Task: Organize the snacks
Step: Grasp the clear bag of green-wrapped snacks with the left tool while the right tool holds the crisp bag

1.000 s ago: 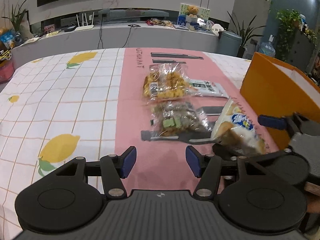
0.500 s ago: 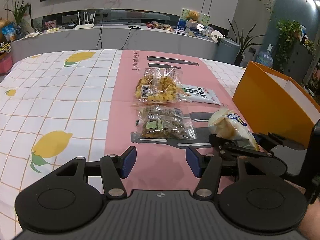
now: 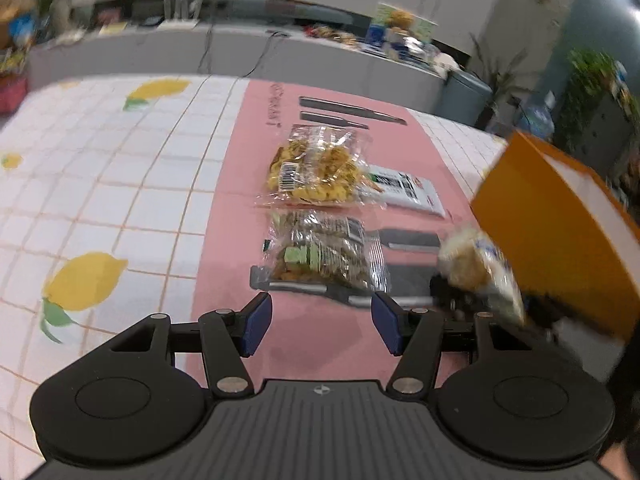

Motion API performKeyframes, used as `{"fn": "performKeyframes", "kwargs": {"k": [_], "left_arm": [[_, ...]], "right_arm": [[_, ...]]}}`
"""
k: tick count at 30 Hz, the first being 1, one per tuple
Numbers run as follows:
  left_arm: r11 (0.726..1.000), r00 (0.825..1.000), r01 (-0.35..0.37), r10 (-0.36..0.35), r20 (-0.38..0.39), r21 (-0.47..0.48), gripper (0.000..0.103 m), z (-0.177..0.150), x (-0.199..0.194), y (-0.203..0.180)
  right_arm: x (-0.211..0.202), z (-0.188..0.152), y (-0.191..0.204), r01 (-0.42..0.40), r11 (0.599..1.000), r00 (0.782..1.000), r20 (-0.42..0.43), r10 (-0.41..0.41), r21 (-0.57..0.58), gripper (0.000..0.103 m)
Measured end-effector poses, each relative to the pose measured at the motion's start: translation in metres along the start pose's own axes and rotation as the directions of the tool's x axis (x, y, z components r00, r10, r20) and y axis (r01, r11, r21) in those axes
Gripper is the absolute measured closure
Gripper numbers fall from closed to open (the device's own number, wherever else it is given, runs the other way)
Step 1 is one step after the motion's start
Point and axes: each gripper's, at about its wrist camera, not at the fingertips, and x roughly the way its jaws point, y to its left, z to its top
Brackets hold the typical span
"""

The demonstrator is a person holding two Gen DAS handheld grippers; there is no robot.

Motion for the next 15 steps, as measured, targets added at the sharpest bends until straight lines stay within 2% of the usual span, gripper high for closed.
{"fn": "performKeyframes", "kwargs": {"k": [3, 6, 9, 11, 13, 15], "left_arm": [[0.991, 0.998, 0.037, -0.043, -0.042, -0.131, 0.035, 0.013, 0.015, 0.011], [0.983, 0.995, 0.059, -0.071, -0.064, -0.176, 0.035, 0.026, 0.026, 0.012], [0.994, 1.000, 0.002, -0.004, -0.022, -0.107, 0.035, 0.038, 0.027, 0.002], [0.999, 1.000, -0.015, 0.014, -0.009, -0.046, 0.027, 0.044, 0.028, -0.005], [1.000, 0.999, 0.005, -0.003, -0.042, 0.031, 0.020, 0.050, 0.036, -0.013], [0.995, 0.997, -0.042, 0.047, -0.058, 0.093, 0.018, 0.052, 0.044, -0.020]], "right_arm": [[-0.001, 0.000, 0.000, 0.004, 1.000, 1.000, -0.002, -0.004, -0.011, 0.048], [-0.001, 0.000, 0.001, 0.002, 1.000, 1.000, -0.003, -0.002, -0.016, 0.048], [-0.002, 0.000, 0.000, -0.009, 1.000, 1.000, -0.002, 0.009, -0.009, 0.048], [-0.002, 0.000, 0.000, -0.017, 1.000, 1.000, -0.002, 0.017, -0.008, 0.048], [-0.002, 0.000, 0.001, -0.020, 1.000, 1.000, -0.002, 0.020, -0.008, 0.048], [-0.001, 0.001, 0.000, -0.027, 1.000, 1.000, -0.002, 0.027, -0.006, 0.048]]}}
